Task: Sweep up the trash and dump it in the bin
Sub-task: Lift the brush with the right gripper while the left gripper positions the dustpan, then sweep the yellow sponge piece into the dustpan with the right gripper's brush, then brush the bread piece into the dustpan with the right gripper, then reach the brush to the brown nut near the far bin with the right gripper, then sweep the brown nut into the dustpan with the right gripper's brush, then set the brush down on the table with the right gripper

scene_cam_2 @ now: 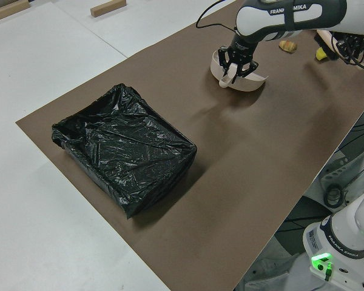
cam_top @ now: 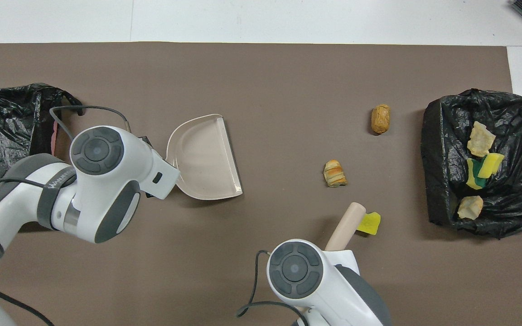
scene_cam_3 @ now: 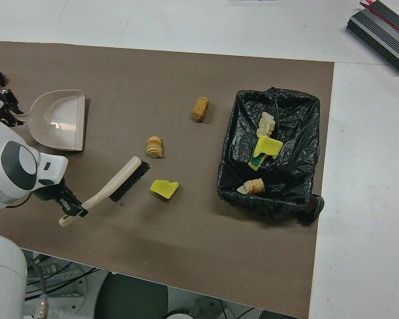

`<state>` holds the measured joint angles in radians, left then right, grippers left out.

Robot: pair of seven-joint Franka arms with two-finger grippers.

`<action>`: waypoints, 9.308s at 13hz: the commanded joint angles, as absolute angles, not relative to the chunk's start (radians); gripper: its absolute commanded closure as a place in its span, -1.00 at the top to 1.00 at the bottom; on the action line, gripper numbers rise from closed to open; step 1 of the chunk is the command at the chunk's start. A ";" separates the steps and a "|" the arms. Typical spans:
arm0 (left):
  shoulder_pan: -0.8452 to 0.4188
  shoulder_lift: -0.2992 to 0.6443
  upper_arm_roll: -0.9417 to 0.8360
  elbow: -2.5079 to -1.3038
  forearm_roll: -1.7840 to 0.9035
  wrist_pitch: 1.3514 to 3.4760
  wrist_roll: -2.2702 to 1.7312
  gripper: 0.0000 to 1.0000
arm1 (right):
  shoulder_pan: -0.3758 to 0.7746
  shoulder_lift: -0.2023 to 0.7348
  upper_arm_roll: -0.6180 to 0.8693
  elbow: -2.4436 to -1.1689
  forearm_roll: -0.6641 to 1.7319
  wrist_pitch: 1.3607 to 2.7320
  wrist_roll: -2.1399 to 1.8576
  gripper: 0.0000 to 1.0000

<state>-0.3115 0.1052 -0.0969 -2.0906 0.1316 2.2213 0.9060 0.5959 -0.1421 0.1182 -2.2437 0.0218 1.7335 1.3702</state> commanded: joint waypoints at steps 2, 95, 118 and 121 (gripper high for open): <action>-0.370 0.069 -0.081 -2.174 0.135 2.244 0.808 -1.00 | 0.474 -0.262 0.130 -2.422 0.012 1.761 1.382 -1.00; -0.413 0.086 -0.081 -2.177 0.129 2.275 0.653 -1.00 | 0.306 0.298 0.230 -1.839 0.021 1.836 0.198 -1.00; -0.208 -0.052 -0.078 -2.163 0.002 2.059 0.558 -1.00 | 0.563 0.039 0.261 -2.009 0.156 1.883 0.688 -1.00; -0.112 -0.124 -0.075 -2.135 0.002 1.982 0.558 -1.00 | 0.691 0.046 0.261 -2.066 0.161 1.954 0.897 -1.00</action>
<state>-0.1592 -0.0609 -0.0684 -2.1443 0.0189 2.0485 0.5677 0.6312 0.0801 0.2629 -1.9984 0.1383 1.9032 0.7941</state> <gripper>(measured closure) 0.674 0.740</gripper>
